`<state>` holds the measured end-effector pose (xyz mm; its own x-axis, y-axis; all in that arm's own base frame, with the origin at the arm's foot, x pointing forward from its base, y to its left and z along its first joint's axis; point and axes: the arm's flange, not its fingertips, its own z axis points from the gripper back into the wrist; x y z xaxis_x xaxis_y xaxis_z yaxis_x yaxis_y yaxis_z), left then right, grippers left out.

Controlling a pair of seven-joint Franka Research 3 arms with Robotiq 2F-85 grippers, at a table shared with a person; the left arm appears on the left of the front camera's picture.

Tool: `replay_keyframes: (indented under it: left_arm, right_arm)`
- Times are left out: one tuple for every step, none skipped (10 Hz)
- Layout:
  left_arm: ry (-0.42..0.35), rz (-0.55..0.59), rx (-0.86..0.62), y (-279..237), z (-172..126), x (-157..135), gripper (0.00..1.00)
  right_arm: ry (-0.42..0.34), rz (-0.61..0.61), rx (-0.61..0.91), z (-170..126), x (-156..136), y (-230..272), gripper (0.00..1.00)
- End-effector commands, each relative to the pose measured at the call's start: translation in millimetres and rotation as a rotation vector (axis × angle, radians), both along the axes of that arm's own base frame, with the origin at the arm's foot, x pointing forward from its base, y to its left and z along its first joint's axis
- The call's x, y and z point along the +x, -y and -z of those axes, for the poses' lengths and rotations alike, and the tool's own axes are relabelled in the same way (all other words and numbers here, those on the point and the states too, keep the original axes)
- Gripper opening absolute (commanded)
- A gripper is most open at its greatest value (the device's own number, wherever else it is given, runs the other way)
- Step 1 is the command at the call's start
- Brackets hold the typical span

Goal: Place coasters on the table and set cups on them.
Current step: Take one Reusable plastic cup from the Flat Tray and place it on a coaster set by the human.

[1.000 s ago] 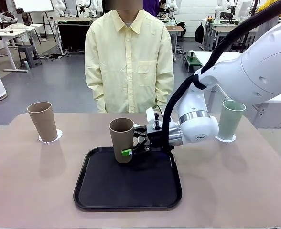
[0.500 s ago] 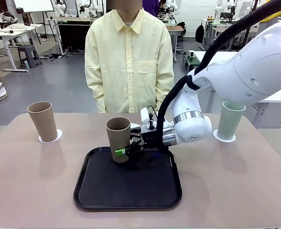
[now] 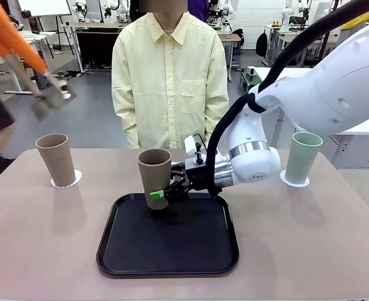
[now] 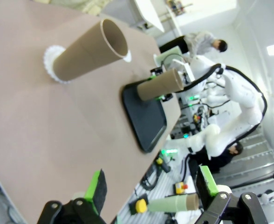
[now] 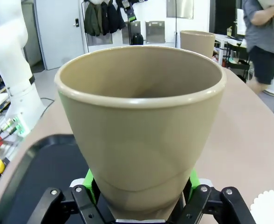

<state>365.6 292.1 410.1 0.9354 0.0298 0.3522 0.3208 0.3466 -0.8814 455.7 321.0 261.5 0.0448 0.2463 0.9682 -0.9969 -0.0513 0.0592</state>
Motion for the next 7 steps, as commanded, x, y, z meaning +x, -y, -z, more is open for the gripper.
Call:
replay_keyframes:
  left_arm:
    - [-0.002, -0.006, -0.002, -1.5, -2.6, -1.1, 1.0]
    - [-0.002, -0.006, -0.002, -1.5, -2.6, -1.1, 1.0]
    - [-0.002, -0.006, -0.002, -1.5, -2.6, -1.1, 1.0]
    - [-0.002, -0.006, -0.002, -1.5, -2.6, -1.1, 1.0]
    - [-0.002, -0.006, -0.002, -1.5, -2.6, -1.1, 1.0]
    - [-0.002, -0.006, -0.002, -1.5, -2.6, -1.1, 1.0]
    - [-0.002, -0.006, -0.002, -1.5, -2.6, -1.1, 1.0]
  right_arm:
    - [-0.043, -0.006, -0.021, -46.6, -13.4, 6.4, 0.0]
    - [-0.049, 0.003, -0.018, -65.3, -13.2, 6.6, 0.0]
    - [-0.05, 0.02, -0.025, -81.7, -10.4, 6.6, 0.0]
    - [-0.06, 0.031, -0.027, -95.6, -6.8, 5.8, 0.0]
    - [-0.074, 0.043, -0.036, -100.7, -5.3, 4.3, 0.0]
    - [-0.095, 0.092, -0.065, -99.1, -4.2, 2.3, 0.0]
    - [-0.044, 0.032, -0.007, -101.3, -6.9, 6.5, 0.0]
